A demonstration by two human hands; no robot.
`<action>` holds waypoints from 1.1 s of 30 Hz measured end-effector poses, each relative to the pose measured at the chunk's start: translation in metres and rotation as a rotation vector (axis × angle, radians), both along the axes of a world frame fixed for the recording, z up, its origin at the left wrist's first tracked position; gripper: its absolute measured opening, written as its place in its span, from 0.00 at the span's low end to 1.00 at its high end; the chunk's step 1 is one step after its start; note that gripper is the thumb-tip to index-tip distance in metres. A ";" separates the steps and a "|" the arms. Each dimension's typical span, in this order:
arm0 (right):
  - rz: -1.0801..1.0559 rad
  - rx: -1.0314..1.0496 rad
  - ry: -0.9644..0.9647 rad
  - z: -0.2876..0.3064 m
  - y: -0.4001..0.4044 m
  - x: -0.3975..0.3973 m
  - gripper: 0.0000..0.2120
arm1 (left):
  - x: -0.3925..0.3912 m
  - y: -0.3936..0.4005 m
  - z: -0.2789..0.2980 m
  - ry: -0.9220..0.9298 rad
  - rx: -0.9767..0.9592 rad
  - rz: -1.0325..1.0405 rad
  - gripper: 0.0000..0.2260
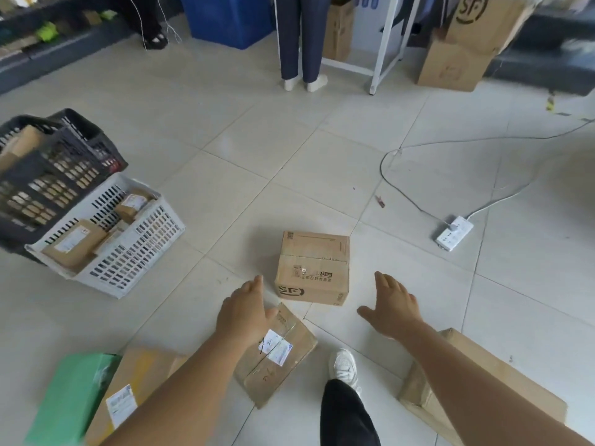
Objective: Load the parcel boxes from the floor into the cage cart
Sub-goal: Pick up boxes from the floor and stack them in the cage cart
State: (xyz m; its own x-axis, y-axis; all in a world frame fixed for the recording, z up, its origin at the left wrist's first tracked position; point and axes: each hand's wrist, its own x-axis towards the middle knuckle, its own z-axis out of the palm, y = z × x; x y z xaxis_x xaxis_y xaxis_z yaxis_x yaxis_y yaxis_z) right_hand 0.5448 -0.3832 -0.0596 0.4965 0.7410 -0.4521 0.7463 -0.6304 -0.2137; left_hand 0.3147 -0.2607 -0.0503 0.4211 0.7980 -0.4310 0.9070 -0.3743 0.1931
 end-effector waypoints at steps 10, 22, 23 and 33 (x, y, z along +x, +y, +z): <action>-0.006 -0.065 0.053 -0.108 0.135 0.106 0.42 | 0.094 0.128 -0.093 0.102 -0.062 0.066 0.32; 0.025 -0.216 0.061 -0.306 0.195 0.150 0.44 | 0.130 0.213 -0.289 0.246 -0.126 0.020 0.32; 0.025 -0.225 0.069 -0.319 0.197 0.151 0.44 | 0.131 0.216 -0.303 0.242 -0.139 0.027 0.33; -0.204 -0.194 0.250 -0.451 0.208 0.152 0.54 | 0.151 0.230 -0.445 0.090 -0.329 0.255 0.44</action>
